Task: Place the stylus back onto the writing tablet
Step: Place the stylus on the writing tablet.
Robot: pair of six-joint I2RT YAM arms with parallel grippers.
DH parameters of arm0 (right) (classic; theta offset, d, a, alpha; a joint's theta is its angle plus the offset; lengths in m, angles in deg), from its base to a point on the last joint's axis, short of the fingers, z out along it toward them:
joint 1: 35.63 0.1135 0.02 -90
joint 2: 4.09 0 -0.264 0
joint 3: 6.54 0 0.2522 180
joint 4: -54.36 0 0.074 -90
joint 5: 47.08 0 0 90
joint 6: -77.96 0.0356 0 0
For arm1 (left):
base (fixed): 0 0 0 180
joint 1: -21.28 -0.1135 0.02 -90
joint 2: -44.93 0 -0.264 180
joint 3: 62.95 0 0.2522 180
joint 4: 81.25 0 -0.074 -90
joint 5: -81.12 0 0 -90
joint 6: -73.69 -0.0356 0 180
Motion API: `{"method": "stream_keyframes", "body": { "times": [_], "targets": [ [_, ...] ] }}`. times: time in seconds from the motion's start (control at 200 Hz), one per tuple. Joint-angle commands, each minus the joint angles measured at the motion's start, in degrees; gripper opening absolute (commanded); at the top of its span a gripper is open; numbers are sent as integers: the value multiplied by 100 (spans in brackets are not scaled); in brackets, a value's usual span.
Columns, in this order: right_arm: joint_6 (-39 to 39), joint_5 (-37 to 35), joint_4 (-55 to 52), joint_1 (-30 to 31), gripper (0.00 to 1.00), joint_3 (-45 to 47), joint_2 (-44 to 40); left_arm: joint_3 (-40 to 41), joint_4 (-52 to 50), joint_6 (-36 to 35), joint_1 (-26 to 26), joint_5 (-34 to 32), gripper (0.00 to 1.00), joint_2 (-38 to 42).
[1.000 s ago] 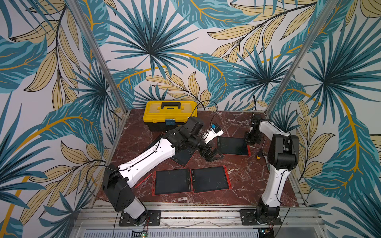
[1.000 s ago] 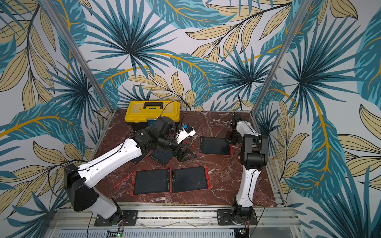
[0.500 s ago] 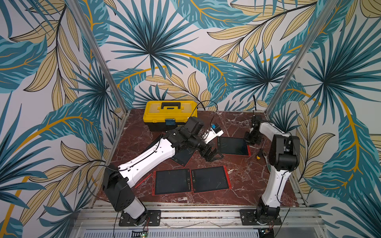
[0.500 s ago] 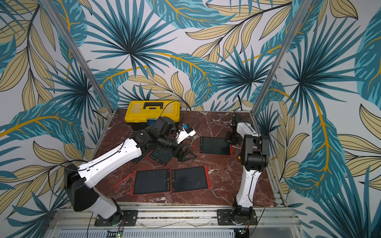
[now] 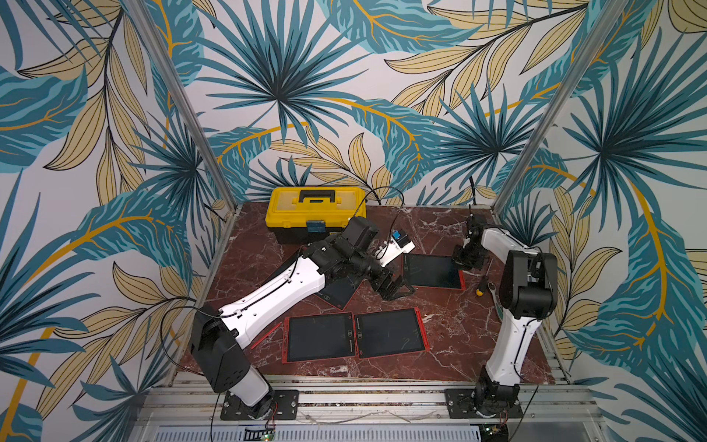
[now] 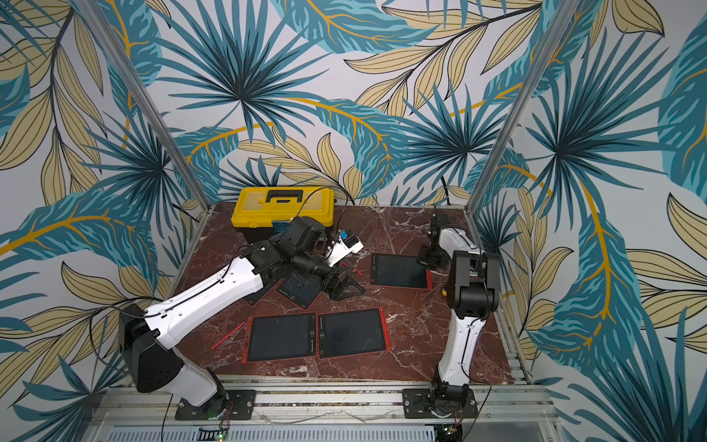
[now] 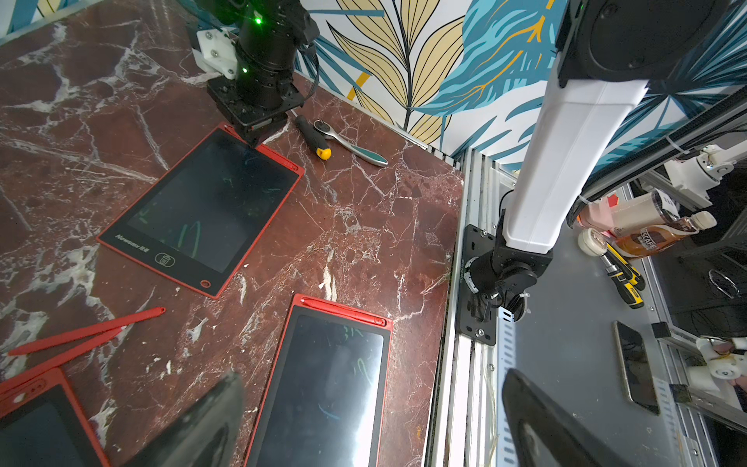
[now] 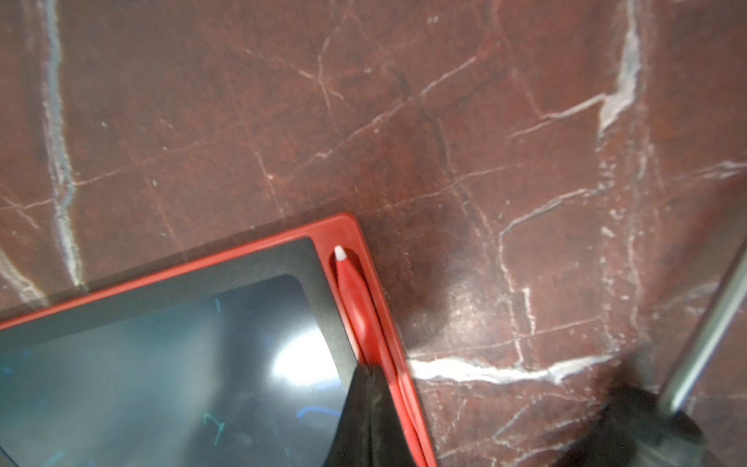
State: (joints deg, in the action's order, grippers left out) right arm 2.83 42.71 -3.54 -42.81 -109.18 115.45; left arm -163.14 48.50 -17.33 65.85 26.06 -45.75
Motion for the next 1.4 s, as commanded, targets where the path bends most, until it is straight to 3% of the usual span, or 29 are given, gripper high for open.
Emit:
{"method": "stream_keyframes", "body": {
  "times": [0.0, 0.371, 0.731, 0.886, 1.162, 1.397],
  "targets": [
    [-116, -88, -202, 15, 2, 225, -294, 109, 37, 4, 21, -9, 100, 76],
    [541, 409, 597, 202, 12, 1570, -2025, 187, 88, 137, 9, -412, 100, 144],
    [1089, 845, 1352, 707, 16, 3101, -3675, 822, 306, 1429, 7, -1265, 100, 421],
    [1003, 274, 1127, 670, 16, 2862, -3461, 1165, 631, 1750, 16, -1334, 100, 648],
    [630, 9, 913, 412, 18, 2121, -2700, 1605, 865, 1898, 28, -1511, 100, 901],
    [437, 442, 899, 384, 24, 1986, -2668, 1757, 876, 1895, 25, -1717, 100, 954]
  ]
}}
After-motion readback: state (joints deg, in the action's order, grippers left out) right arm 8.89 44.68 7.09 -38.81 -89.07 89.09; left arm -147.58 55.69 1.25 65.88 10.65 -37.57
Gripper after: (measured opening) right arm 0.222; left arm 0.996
